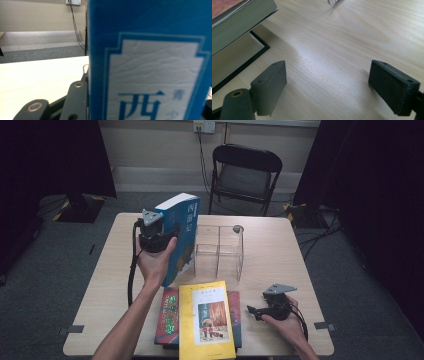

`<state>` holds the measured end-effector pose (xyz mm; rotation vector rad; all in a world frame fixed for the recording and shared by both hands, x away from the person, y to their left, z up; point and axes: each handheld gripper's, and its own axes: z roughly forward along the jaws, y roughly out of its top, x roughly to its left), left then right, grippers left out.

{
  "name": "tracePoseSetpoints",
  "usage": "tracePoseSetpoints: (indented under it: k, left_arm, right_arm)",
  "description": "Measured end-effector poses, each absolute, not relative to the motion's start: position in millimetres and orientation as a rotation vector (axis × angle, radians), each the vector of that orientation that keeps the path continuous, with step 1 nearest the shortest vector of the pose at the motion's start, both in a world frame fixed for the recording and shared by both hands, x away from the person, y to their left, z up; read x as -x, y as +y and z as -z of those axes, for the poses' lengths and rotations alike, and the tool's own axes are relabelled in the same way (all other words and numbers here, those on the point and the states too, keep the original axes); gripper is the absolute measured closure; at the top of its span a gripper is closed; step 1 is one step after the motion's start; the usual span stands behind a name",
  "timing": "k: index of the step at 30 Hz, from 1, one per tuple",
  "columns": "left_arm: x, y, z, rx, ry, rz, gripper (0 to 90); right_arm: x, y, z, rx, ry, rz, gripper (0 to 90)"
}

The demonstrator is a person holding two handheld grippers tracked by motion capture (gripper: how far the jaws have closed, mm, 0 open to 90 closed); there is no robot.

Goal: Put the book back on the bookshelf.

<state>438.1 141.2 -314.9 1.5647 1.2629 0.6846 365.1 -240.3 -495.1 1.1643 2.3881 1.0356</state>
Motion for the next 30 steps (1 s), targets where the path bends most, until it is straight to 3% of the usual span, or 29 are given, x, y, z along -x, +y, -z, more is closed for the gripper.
tracePoseSetpoints:
  k: [17, 30]
  left_arm:
    - [-469, 129, 333, -1.566, 1.331, -0.686, 61.8]
    - [-472, 123, 360, -1.542, 1.259, -0.718, 61.7]
  right_arm:
    - [-366, -242, 495, -1.167, 2.392, -1.052, 14.7]
    - [-366, -242, 495, -1.163, 2.391, -1.052, 14.7]
